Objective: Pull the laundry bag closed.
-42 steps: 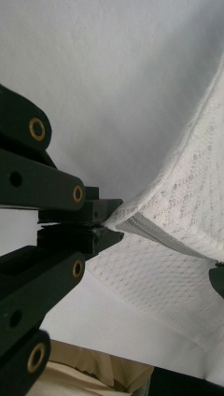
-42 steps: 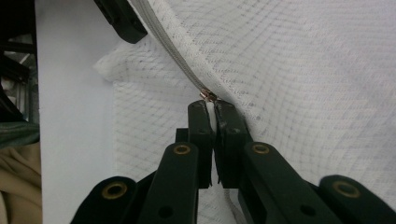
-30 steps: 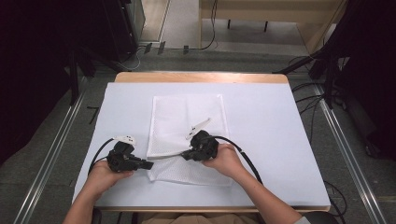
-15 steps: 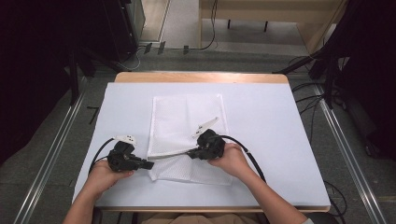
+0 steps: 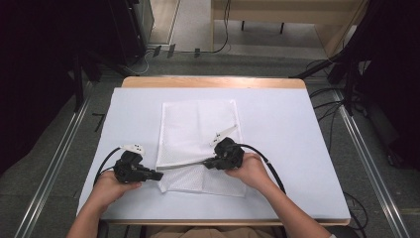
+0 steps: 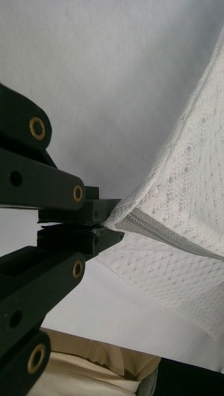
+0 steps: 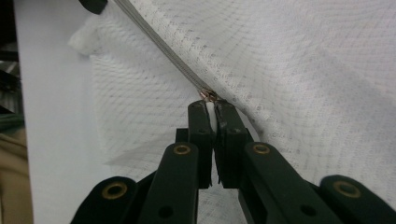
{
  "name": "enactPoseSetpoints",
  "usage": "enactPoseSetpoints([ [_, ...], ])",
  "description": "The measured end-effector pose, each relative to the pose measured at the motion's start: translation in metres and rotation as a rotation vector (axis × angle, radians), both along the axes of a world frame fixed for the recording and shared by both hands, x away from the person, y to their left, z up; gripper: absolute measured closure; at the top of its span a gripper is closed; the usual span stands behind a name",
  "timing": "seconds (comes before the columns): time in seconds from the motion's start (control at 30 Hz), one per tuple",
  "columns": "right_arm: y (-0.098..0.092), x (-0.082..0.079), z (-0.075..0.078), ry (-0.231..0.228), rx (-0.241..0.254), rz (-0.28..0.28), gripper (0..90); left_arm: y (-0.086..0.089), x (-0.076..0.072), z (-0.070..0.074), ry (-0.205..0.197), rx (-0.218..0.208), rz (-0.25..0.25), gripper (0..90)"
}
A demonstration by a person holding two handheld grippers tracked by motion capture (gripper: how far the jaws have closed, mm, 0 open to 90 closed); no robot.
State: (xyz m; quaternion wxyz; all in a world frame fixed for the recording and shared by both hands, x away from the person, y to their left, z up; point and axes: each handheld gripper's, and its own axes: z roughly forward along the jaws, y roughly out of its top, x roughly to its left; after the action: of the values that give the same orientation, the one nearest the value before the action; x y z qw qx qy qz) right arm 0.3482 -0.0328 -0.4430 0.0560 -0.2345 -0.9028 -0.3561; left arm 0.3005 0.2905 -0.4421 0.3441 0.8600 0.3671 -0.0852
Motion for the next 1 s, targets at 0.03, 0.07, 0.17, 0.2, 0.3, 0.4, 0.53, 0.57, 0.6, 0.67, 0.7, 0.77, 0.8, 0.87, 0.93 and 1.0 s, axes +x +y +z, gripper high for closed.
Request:
enactPoseSetpoints([
  [0.03,-0.001,0.000,-0.001,-0.009,0.006,0.001,88.2,0.000,0.000,0.000,0.000,0.000,0.001,88.8],
  [0.07,-0.002,0.000,-0.001,-0.005,-0.004,-0.006,88.2,0.000,0.000,0.000,-0.001,-0.001,0.001,88.8],
  [0.17,-0.006,0.001,0.000,-0.010,-0.003,-0.006,88.2,0.001,0.000,0.000,0.003,-0.003,0.002,88.7],
  [0.2,-0.007,0.001,0.000,-0.009,0.001,-0.012,88.2,0.001,0.000,0.000,0.003,-0.004,0.002,88.6],
  [0.3,-0.010,0.002,0.000,0.006,0.019,-0.015,88.2,0.001,0.000,0.000,0.000,-0.002,0.000,88.6],
  [0.4,-0.011,0.003,0.001,0.002,0.017,-0.015,88.1,0.001,-0.001,0.001,0.003,-0.004,-0.003,88.6],
  [0.53,-0.014,0.004,0.001,-0.003,0.011,-0.022,88.2,0.001,-0.001,0.000,0.006,-0.004,-0.005,88.6],
  [0.57,-0.015,0.004,0.001,0.000,0.008,-0.027,88.2,0.002,-0.001,0.000,0.010,-0.006,-0.004,88.6],
  [0.6,-0.017,0.004,0.001,0.000,0.008,-0.027,88.2,0.001,-0.001,0.000,0.009,-0.006,-0.004,88.6],
  [0.67,-0.019,0.005,0.001,0.005,0.006,-0.032,88.1,0.001,-0.001,0.000,0.009,-0.006,-0.004,88.5],
  [0.7,-0.019,0.004,0.001,0.007,0.011,-0.032,88.1,0.001,-0.001,0.000,0.007,-0.005,-0.003,88.5],
  [0.77,-0.020,0.004,0.002,0.003,0.006,-0.031,88.1,0.002,-0.001,0.000,0.009,-0.010,-0.002,88.5],
  [0.8,-0.020,0.004,0.002,0.003,0.006,-0.031,88.1,0.002,-0.001,0.000,0.010,-0.016,-0.002,88.5],
  [0.87,-0.022,0.004,0.002,-0.007,-0.002,-0.030,88.1,0.002,-0.001,0.000,0.013,-0.022,-0.004,88.5],
  [0.93,-0.024,0.004,0.002,-0.003,-0.001,-0.033,88.1,0.002,-0.001,0.000,0.014,-0.022,-0.007,88.5],
  [1.0,-0.026,0.004,0.002,0.004,-0.005,-0.038,88.1,0.002,-0.001,0.000,0.013,-0.023,-0.006,88.5],
])
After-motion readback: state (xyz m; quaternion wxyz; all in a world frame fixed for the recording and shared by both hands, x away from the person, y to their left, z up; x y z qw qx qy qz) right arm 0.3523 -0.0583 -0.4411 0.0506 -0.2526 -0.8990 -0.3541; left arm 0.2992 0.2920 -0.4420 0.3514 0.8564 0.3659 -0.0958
